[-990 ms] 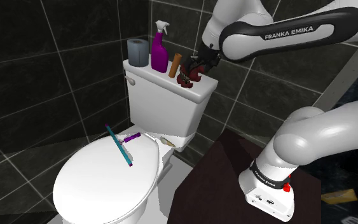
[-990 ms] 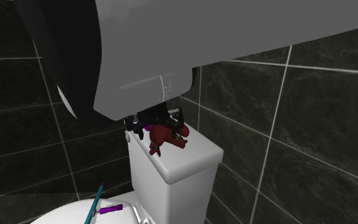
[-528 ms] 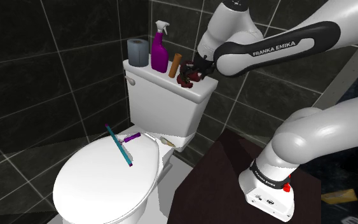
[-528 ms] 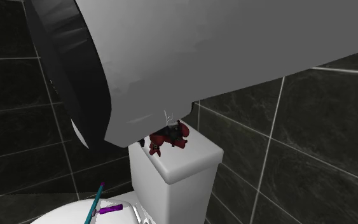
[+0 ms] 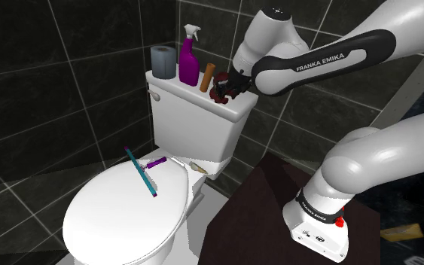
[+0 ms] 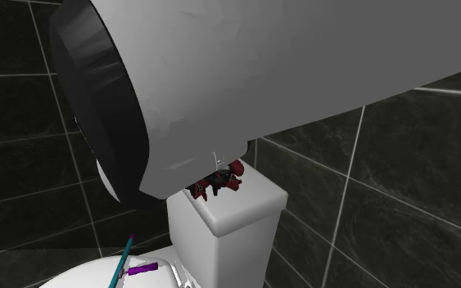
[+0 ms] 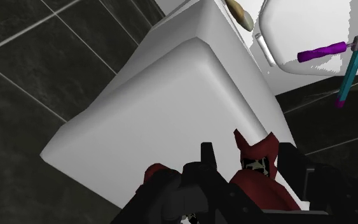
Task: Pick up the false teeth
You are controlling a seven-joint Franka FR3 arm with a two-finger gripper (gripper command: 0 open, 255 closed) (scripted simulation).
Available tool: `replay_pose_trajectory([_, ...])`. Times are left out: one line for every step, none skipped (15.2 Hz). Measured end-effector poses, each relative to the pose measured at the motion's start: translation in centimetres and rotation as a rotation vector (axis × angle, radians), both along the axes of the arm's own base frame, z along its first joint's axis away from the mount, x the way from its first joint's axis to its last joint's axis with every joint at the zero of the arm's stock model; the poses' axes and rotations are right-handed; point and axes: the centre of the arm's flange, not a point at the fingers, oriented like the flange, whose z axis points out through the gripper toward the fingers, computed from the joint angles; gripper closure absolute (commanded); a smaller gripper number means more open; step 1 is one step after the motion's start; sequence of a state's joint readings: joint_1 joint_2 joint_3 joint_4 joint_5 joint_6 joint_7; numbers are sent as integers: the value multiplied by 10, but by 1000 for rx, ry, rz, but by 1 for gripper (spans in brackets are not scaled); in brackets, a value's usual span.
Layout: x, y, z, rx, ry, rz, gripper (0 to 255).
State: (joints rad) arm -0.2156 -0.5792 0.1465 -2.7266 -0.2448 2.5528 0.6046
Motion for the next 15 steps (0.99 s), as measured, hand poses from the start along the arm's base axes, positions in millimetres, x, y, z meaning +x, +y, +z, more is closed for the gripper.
replay_pose_trajectory([0, 0, 0, 0, 0, 0, 255])
replay_pose_trajectory([0, 0, 0, 0, 0, 0, 255])
replay_pose_trajectory([0, 0, 0, 0, 0, 0, 255])
replay_pose_trajectory([0, 0, 0, 0, 0, 0, 255])
replay_pose_trajectory([0, 0, 0, 0, 0, 0, 255])
replay_pose_trajectory([-1, 0, 3, 0, 0, 0, 255])
replay_pose_trajectory([-1, 0, 7, 0, 1, 0, 255])
replay_pose_trajectory([-1, 1, 11, 0, 1, 0, 255])
replay_pose_trajectory([-1, 0, 16, 0, 1, 0, 255])
replay_pose_trajectory([-1, 0, 21, 0, 1, 0, 255])
replay_pose_trajectory([0, -1, 27, 0, 1, 0, 255])
replay_pose_trajectory([0, 0, 32, 0, 1, 0, 255])
replay_pose_trajectory([0, 0, 37, 0, 1, 0, 255])
replay_pose_trajectory([0, 1, 41, 0, 1, 0, 255])
replay_pose_trajectory([0, 1, 47, 0, 1, 0, 255])
